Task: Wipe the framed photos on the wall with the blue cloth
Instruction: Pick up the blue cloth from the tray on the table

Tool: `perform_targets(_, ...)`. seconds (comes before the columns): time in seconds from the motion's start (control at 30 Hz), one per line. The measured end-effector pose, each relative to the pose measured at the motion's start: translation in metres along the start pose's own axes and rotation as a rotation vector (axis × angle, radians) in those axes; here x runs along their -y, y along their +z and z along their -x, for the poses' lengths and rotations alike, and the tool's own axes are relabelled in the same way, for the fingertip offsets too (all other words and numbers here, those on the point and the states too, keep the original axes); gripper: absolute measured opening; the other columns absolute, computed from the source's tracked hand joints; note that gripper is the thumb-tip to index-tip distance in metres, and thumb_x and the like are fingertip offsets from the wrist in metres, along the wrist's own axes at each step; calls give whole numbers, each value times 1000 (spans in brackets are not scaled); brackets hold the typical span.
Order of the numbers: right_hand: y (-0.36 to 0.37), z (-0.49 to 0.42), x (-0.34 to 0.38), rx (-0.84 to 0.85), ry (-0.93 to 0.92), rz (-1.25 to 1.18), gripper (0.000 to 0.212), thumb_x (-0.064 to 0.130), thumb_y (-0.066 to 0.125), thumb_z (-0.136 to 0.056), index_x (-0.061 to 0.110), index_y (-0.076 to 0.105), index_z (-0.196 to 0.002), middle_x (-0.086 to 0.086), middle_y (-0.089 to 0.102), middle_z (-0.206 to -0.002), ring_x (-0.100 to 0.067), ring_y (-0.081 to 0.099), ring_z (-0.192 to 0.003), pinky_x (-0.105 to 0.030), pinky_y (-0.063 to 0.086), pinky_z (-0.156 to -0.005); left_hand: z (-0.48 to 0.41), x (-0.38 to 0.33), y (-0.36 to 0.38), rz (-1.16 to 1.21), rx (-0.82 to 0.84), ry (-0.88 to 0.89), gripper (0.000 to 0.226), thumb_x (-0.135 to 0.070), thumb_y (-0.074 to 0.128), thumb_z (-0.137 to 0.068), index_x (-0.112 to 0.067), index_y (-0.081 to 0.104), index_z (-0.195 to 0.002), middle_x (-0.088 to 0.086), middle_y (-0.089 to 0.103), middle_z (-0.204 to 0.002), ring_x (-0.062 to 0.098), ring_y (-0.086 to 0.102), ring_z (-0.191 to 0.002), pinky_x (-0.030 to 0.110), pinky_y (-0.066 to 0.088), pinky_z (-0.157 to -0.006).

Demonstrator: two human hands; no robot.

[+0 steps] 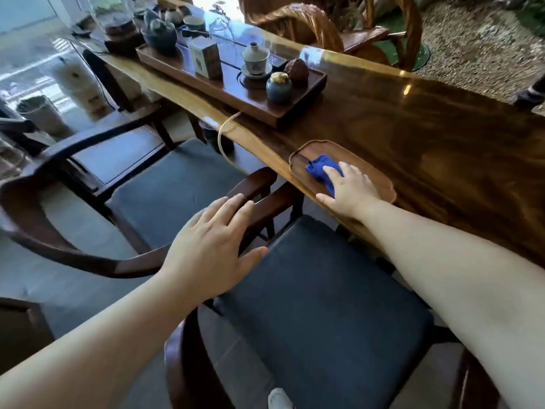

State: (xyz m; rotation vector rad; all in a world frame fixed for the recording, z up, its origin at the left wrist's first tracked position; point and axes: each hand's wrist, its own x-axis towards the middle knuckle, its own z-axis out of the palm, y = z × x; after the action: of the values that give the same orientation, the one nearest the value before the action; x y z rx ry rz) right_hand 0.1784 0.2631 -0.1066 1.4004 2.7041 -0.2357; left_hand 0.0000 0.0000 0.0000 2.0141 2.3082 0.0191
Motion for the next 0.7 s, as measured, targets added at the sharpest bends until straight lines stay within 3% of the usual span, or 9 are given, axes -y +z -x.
perform_targets(0.13,15,-16,-10,67,169,-103,73,59,44,-89,28,14,-148,-16,19,-154,-33,17,-140,-53,16,-112,-4,12,12,-10,-4,-18,79,-68,31,-85,-15,38,-143,8,43,-148,26,36,-136,40,32,-110)
perform_targets(0.27,17,-29,-4,-3,174,6,65,50,50,-89,26,22,-143,-17,43,-135,-35,43,-121,-48,36,-98,2,34,21,-6,-8,-50,79,-69,31,-84,-15,40,-142,7,44,-147,26,38,-135,42,35,-109)
perform_targets(0.43,6,-33,8,5,207,-31,55,28,51,-89,22,28,-138,-17,51,-114,-35,55,-97,-43,46,-77,12,57,17,-48,-20,-105,78,-66,36,-85,-13,41,-141,9,45,-146,27,39,-135,42,34,-108)
perform_targets(0.53,-7,-23,32,-64,129,-168,46,27,52,-85,21,38,-128,-15,55,-108,-36,56,-89,-39,43,-71,20,69,5,-70,-30,-139,80,-67,31,-85,-13,37,-143,10,42,-148,28,35,-137,43,32,-110)
perform_targets(0.7,-42,0,118,-188,-179,-380,55,26,62,-78,23,45,-130,-15,58,-112,-39,58,-95,-42,47,-78,59,95,-35,-144,-77,-219,83,-68,29,-84,-11,39,-142,13,45,-146,30,39,-135,45,35,-108)
